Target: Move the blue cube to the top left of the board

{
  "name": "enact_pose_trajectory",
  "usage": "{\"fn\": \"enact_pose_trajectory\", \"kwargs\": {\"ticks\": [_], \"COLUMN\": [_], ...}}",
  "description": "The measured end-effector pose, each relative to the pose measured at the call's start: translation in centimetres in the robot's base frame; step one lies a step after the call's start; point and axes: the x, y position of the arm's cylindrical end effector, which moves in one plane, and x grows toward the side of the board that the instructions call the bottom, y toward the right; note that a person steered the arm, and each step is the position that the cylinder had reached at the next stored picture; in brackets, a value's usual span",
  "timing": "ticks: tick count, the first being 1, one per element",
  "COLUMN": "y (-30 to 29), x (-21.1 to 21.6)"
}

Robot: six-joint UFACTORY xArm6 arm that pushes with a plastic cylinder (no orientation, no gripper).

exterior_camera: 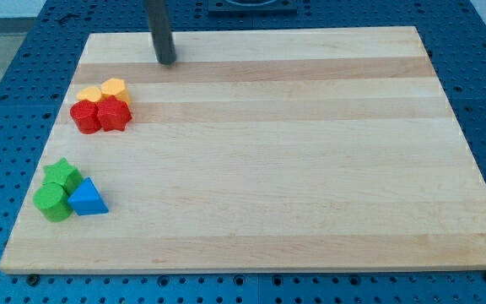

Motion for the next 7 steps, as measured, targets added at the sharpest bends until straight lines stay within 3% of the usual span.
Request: {"fn": "enact_pose_trajectory", "kwargs": {"ticks": [2, 4, 5, 7], "y": [-1.1, 6.0, 6.1, -0.8], "x": [0.7, -1.2, -2.9, -3.1]}}
